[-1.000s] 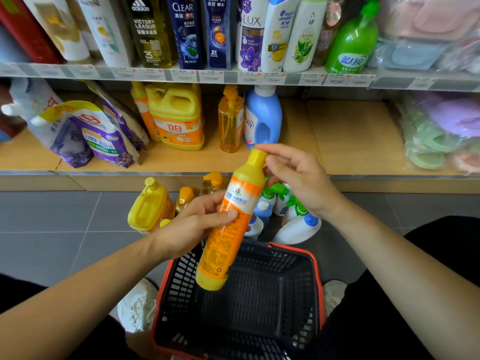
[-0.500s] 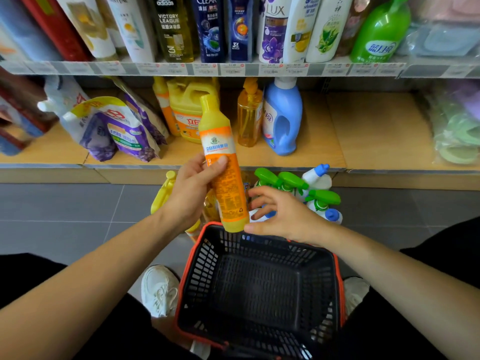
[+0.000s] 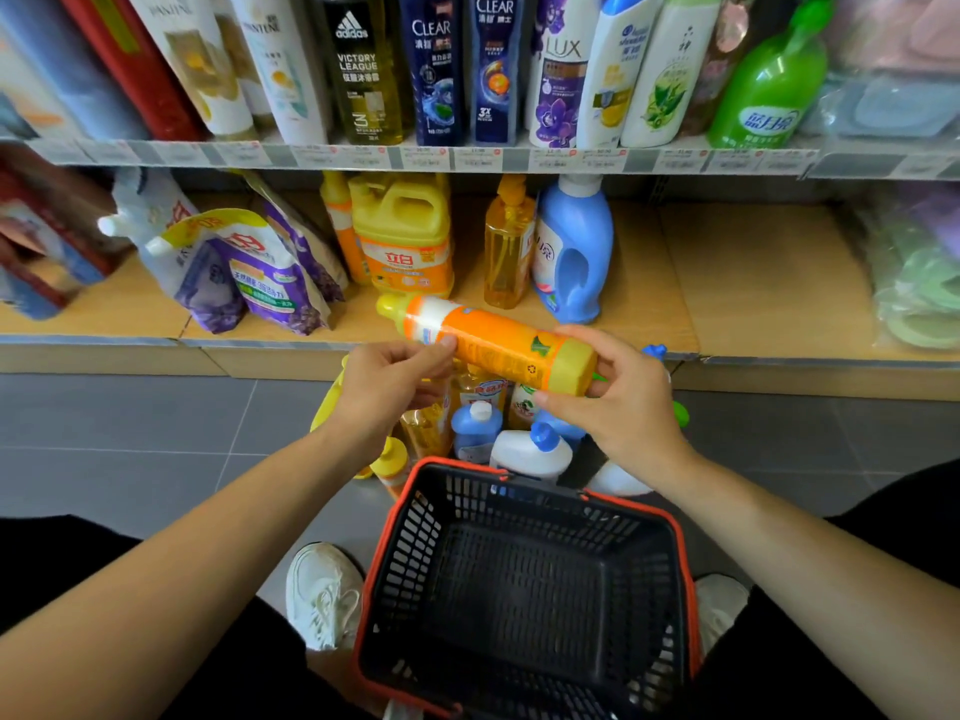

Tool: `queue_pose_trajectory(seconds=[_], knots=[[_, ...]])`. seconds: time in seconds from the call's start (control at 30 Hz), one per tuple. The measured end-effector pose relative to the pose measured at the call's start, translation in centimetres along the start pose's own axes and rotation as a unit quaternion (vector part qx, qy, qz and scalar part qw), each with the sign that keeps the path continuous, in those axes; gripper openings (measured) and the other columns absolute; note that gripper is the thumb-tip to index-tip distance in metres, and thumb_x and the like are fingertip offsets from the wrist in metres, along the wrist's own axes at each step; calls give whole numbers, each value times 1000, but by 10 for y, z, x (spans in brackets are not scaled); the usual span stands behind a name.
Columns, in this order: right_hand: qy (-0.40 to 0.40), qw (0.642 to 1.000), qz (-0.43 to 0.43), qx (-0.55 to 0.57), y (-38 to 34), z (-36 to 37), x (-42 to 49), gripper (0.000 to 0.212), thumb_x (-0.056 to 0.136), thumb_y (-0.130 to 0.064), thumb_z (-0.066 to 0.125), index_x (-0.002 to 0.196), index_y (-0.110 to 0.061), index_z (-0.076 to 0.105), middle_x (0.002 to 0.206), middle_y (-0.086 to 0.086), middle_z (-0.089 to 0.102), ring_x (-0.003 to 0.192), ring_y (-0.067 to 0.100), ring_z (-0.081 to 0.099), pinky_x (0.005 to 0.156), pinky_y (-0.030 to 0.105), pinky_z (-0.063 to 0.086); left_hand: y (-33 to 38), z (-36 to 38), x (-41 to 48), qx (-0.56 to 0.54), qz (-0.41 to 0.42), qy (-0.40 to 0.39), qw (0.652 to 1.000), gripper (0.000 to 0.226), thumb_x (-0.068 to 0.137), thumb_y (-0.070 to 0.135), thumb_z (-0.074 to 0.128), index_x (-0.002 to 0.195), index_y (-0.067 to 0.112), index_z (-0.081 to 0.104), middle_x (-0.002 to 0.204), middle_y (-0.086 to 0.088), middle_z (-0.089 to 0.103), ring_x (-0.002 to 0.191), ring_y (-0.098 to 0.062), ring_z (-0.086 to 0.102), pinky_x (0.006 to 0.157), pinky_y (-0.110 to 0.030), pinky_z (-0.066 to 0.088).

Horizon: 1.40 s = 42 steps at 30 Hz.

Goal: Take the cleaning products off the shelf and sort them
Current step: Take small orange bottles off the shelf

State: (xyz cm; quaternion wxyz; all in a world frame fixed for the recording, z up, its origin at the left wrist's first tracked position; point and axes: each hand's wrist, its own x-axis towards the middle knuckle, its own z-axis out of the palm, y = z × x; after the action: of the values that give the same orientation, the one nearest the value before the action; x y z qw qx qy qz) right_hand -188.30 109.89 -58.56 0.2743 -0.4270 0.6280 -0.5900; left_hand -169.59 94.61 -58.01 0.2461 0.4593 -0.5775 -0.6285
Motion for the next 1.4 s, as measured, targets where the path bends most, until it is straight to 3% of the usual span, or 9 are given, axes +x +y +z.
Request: queue_pose_trajectory(seconds=[0.13,0.27,0.47,0.67,0.77,0.93,1.03,1.23,1.4], knots=[[1,998,-40,-38,-9,-7,2,62,68,-5,89,121,-27,65,115,-4,69,108,15,68,86,30,58,-3,2,-2,82,83,31,993,23,82,32,83,82,10,75,71,-8,73,62,-14,65,56,-23,54],[9,993,-97,-71,-19,-5,1,58,65,-24,88,118,-23,66,105,-10,63,102,16,64,86,38,55,9,15,-15,61,118,-50,990,14,86,20,79,96,10,77,89,-17,74,79,-21,68,73,-39,59],[-14,989,-135,-54,-19,5,-5,58,62,-35,89,116,-32,67,104,-13,54,100,16,62,91,39,52,24,31,-41,-50,98,-174,979,34,88,35,62,101,5,74,87,-4,73,85,-13,68,74,-27,58],[-61,991,-110,-36,-12,16,-11,61,62,-32,91,119,-31,68,113,-14,67,110,17,65,96,41,53,30,31,-49,17,208,-114,971,21,82,26,74,94,8,74,83,-1,74,76,-8,67,70,-24,54],[-68,993,-97,-28,-12,17,-10,61,63,-34,91,119,-27,69,111,-12,68,106,12,65,94,33,50,30,25,-50,99,311,-108,939,14,88,17,75,101,11,77,97,-5,73,91,-15,69,78,-35,57],[-98,992,-78,-19,-18,14,-4,52,67,-27,91,113,-15,72,105,6,71,102,24,66,90,55,52,32,14,-50,244,453,-175,840,23,96,11,63,116,8,75,128,-7,64,116,-20,60,97,-36,48],[-104,993,-59,-3,-23,13,-4,50,66,-25,90,113,-21,72,103,5,73,101,19,67,90,53,54,35,9,-51,294,493,-193,796,26,98,12,61,120,9,73,134,-4,64,119,-26,57,100,-40,46],[-136,990,-41,22,-30,8,-2,53,65,-32,89,113,-42,72,108,-7,75,104,9,67,96,41,55,38,0,-50,295,507,-194,786,22,91,1,69,111,8,77,123,-3,71,117,-28,61,98,-44,49],[-173,984,-15,29,-30,8,-1,50,69,-31,90,115,-32,72,105,-4,74,102,12,66,96,47,55,38,1,-52,274,495,-168,807,16,90,17,74,104,9,78,110,-5,69,104,-23,65,86,-45,51]])
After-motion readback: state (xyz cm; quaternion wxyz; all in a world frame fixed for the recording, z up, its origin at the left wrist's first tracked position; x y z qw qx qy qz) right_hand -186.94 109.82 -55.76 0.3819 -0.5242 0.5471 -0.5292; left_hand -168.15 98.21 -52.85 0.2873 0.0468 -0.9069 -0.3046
